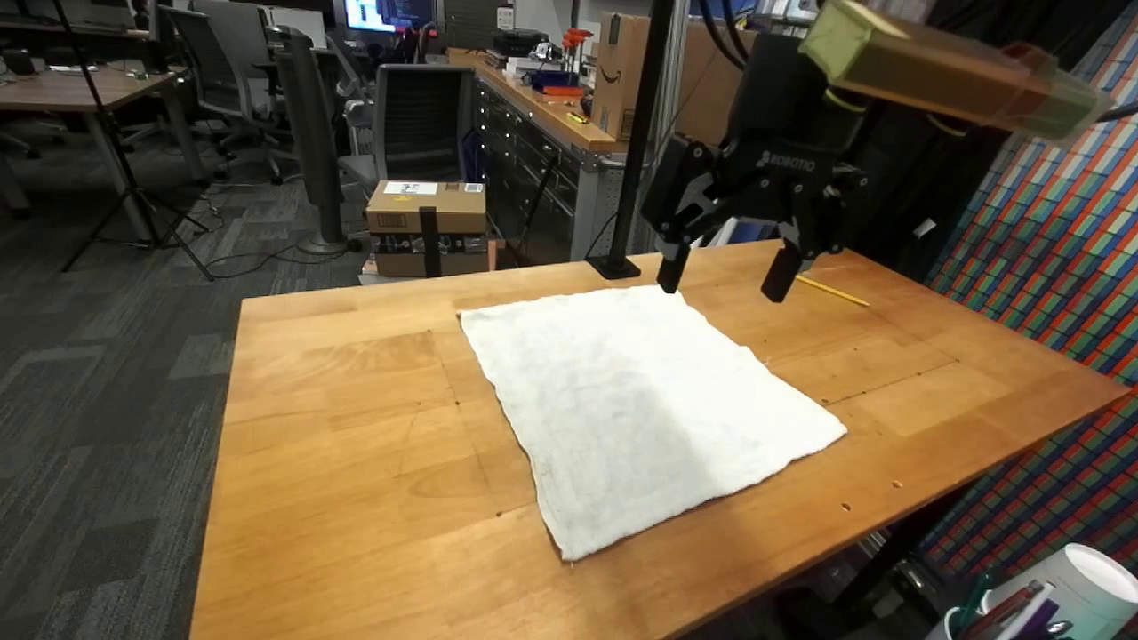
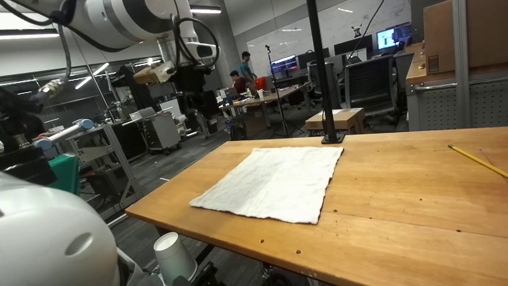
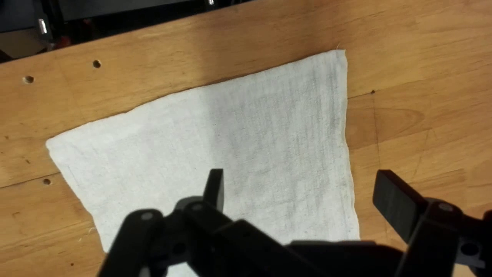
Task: Fold the towel.
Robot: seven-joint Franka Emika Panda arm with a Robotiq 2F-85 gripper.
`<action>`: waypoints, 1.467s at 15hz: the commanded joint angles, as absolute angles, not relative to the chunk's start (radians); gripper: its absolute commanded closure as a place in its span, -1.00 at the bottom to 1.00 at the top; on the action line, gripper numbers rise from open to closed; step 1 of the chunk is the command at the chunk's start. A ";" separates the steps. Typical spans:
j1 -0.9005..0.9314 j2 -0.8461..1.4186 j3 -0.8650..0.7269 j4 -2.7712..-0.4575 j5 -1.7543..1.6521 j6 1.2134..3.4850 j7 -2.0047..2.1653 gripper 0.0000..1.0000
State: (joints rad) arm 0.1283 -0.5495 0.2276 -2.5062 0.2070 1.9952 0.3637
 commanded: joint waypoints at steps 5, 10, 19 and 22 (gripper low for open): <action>0.067 -0.506 0.123 -2.496 0.106 2.028 0.207 -1.00; 0.051 -0.485 0.065 -2.503 0.070 2.031 0.083 -1.00; 0.026 -0.396 -0.044 -2.546 0.069 2.156 -0.121 -1.00; 0.035 -0.347 -0.065 -2.557 0.070 2.199 -0.214 -1.00</action>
State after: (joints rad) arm 0.0316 -0.3873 -0.0483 -2.5528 0.0688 2.1473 -0.1270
